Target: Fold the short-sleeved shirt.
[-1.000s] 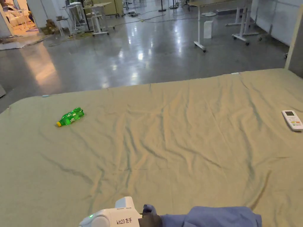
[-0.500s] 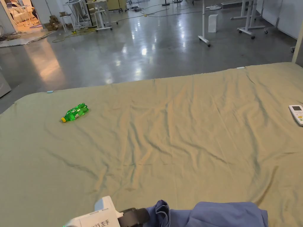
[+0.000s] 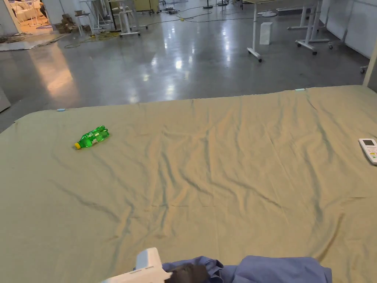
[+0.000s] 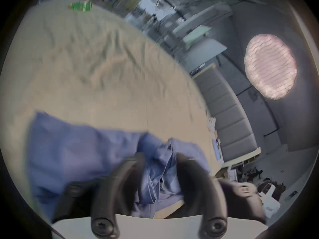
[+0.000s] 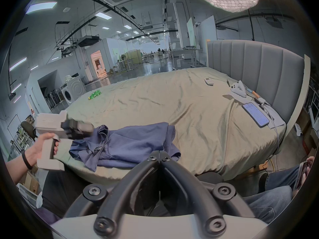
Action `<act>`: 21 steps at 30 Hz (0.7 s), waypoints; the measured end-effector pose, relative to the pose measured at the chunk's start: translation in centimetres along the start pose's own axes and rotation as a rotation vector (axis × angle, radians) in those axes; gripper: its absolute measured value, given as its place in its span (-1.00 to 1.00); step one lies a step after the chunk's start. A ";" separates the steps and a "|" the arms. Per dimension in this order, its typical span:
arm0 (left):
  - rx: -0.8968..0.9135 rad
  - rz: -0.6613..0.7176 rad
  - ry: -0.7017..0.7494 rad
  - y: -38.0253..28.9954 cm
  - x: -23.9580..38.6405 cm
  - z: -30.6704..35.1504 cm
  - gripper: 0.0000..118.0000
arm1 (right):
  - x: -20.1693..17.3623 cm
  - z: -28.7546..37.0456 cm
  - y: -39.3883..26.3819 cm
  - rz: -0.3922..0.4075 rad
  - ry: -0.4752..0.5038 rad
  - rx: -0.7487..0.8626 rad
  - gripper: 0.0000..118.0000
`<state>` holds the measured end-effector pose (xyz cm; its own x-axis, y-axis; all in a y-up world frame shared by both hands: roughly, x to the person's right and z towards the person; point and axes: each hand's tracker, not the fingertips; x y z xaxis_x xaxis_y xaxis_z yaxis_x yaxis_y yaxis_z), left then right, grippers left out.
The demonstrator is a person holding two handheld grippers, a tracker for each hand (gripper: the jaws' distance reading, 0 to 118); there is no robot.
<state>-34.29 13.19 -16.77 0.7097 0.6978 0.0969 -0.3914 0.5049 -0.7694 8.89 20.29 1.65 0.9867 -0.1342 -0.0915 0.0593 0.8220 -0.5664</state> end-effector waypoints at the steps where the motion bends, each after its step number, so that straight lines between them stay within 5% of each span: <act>1: 0.050 0.025 0.018 0.8 -0.6 1.8 0.55 | -0.1 -0.2 0.0 0.003 0.008 -0.002 -1.00; 2: 0.095 0.048 0.028 1.4 -1.3 3.8 0.74 | -0.2 -0.4 0.0 0.005 0.015 -0.004 -1.00; 7: 0.124 0.254 0.120 2.4 -8.0 8.9 0.73 | -1.2 -0.9 -0.1 0.023 0.051 -0.014 -1.00; 13: -0.018 0.398 -0.003 -0.1 -9.6 5.7 0.72 | -2.1 -0.4 0.0 0.108 0.053 -0.028 -1.00; 15: -0.039 0.436 -0.042 -1.3 -9.0 3.8 0.44 | -2.1 -0.2 0.0 0.107 0.050 -0.026 -1.00; 16: -0.018 0.459 -0.065 -1.7 -8.9 3.4 0.09 | -2.0 -0.1 0.0 0.097 0.050 -0.027 -1.00; 17: -0.013 0.478 -0.033 -2.0 -8.3 3.0 -0.51 | -1.8 0.0 0.0 0.068 0.049 -0.023 -1.00; 18: -0.018 0.462 -0.017 -2.0 -8.5 2.7 -0.78 | -1.6 0.1 -0.1 0.044 0.049 -0.021 -1.00; 21: 0.018 0.504 -0.034 -2.4 -8.7 3.4 -0.80 | -1.3 0.2 -0.1 0.031 0.036 -0.027 -1.00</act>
<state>-41.52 7.62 -13.57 0.4100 0.8733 -0.2630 -0.6909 0.1092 -0.7146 7.65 20.46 1.99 0.9818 -0.1292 -0.1391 0.0238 0.8108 -0.5848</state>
